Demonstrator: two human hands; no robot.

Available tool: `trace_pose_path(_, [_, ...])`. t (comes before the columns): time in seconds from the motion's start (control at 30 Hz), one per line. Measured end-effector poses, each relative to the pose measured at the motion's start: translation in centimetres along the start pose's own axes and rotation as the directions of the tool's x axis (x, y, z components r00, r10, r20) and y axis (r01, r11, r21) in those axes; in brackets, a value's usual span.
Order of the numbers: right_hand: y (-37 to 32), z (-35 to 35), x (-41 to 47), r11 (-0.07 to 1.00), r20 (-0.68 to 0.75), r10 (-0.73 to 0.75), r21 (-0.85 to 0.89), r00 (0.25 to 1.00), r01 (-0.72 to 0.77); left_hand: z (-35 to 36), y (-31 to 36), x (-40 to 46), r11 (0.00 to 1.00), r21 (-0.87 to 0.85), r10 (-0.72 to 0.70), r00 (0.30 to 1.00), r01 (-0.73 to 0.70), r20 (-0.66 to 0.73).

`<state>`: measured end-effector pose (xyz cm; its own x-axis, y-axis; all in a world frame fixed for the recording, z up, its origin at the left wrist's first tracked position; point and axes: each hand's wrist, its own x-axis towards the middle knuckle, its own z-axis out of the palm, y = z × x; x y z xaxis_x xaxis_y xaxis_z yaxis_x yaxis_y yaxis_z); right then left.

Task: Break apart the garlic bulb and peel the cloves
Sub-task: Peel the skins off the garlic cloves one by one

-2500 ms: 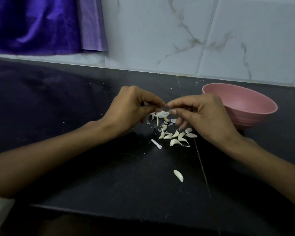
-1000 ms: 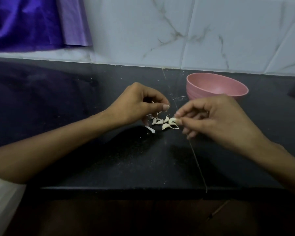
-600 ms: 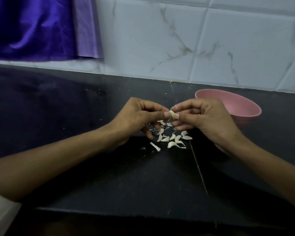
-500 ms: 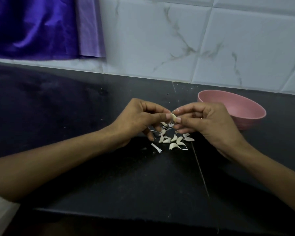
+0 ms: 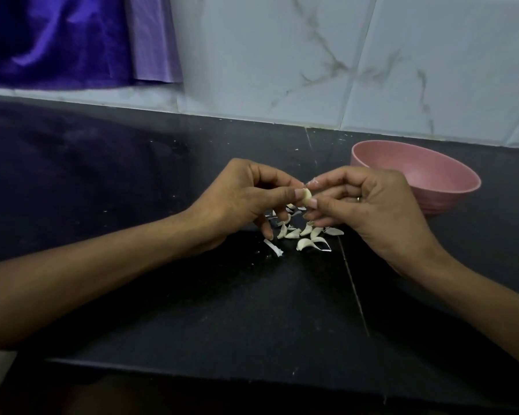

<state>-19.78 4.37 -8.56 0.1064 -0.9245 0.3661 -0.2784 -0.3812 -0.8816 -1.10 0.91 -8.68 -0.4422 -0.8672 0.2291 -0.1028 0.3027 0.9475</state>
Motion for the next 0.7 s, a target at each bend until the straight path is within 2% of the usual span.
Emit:
trace_pose_path(0.4, [-0.13,0.25,-0.16,0.999,0.032,0.005,0.053,0.999,-0.007,0.34,0.04,-0.17,1.000,0.020,0.010,1.000,-0.009,-0.019])
trace_pose_path(0.57, [-0.24,-0.06,0.02,0.972,0.098,0.084,0.213,0.992,-0.103,0.24,0.38,-0.05,0.998,-0.051,-0.040,0.999,0.040,-0.001])
trace_pose_path(0.7, [-0.40,-0.35,0.07,0.954,0.137,0.100,0.269,0.986,-0.134,0.17,0.79,-0.05,0.987,-0.122,-0.098,0.995,0.100,0.027])
